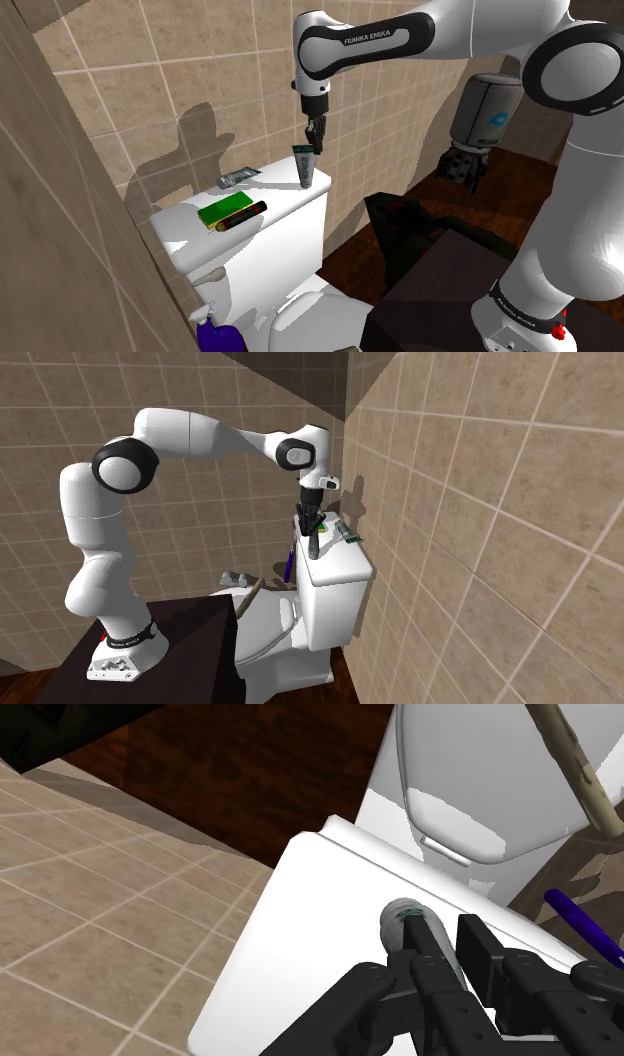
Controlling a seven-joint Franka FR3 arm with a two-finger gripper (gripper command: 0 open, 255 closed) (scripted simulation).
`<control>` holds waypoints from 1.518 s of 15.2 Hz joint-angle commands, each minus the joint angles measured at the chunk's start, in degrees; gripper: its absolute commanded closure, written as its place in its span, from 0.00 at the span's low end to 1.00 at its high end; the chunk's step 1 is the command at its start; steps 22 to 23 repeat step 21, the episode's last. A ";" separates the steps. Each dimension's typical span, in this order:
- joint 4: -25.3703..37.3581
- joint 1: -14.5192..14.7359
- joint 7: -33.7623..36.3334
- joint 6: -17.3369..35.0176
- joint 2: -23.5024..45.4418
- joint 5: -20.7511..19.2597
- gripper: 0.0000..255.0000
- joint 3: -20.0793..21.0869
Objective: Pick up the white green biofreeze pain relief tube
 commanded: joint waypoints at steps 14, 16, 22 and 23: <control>8.10 0.06 0.05 -7.75 0.41 0.00 1.00 0.04; 10.06 0.08 0.06 -9.41 0.70 -0.02 1.00 0.04; 13.37 0.11 0.09 -12.11 1.31 -0.05 1.00 0.05; 13.37 0.11 0.09 -12.11 1.31 -0.05 1.00 0.05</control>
